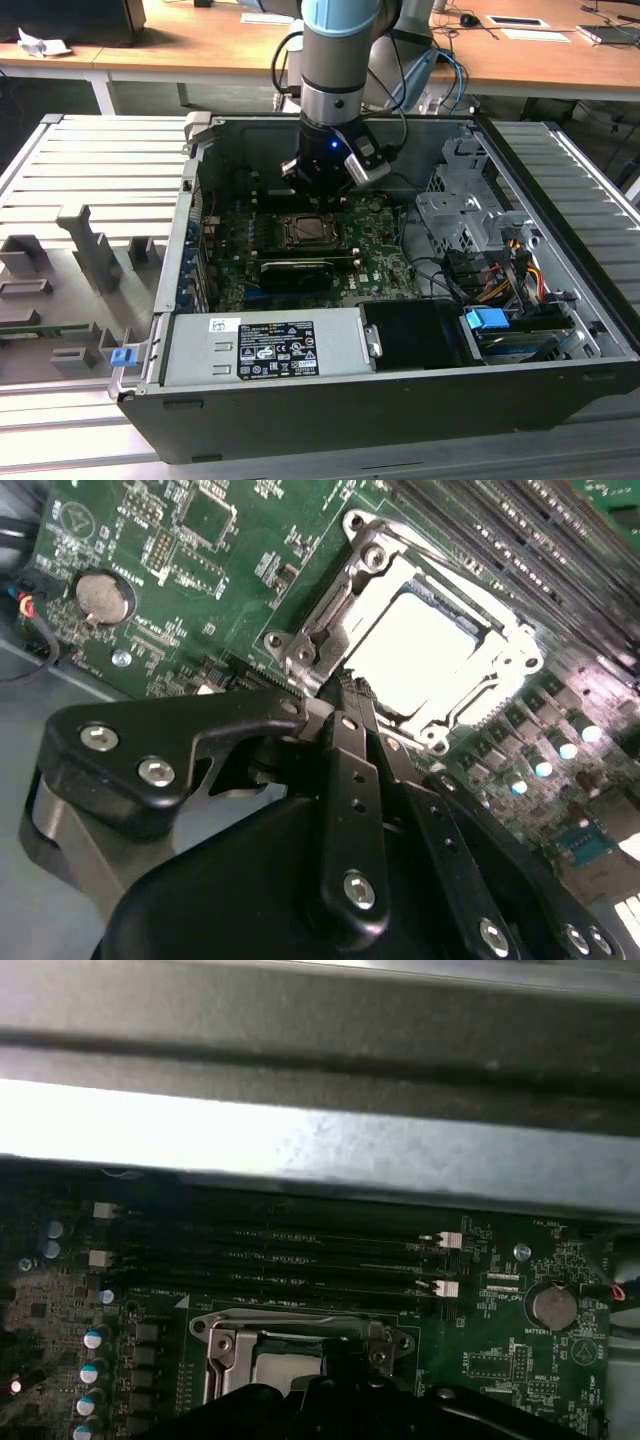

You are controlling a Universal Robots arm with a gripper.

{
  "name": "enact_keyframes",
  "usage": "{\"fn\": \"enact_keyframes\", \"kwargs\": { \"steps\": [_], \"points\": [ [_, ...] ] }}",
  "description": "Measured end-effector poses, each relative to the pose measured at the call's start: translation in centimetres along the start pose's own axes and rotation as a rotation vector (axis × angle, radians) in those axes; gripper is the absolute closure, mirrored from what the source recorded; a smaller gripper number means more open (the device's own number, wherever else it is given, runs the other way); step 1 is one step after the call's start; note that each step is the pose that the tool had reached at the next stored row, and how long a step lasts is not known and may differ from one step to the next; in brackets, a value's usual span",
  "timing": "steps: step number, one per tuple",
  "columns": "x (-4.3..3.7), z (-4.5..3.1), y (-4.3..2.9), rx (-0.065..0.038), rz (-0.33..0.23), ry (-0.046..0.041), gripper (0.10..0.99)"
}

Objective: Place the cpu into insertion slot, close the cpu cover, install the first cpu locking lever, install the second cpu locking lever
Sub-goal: 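Install the second cpu locking lever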

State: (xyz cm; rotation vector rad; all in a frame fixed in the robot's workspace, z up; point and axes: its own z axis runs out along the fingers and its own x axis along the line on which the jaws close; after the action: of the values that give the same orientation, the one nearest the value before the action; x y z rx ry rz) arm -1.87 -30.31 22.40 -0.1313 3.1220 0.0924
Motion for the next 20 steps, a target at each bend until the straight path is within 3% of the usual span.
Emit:
{"fn": "enact_keyframes", "kwargs": {
  "steps": [3,4,7,11,20],
  "points": [
    [-0.03,-1.85,0.11,0.0,0.0,0.0,0.98],
    [-0.03,-2.05,0.12,0.0,0.0,0.0,0.98],
    [-0.01,-2.2,-0.14,0.0,0.0,0.0,0.98],
    [0.1,-2.22,-1.39,0.002,0.0,0.0005,0.98],
    [0.14,-2.25,-1.88,0.002,0.0,0.0005,0.98]
  ]
}}
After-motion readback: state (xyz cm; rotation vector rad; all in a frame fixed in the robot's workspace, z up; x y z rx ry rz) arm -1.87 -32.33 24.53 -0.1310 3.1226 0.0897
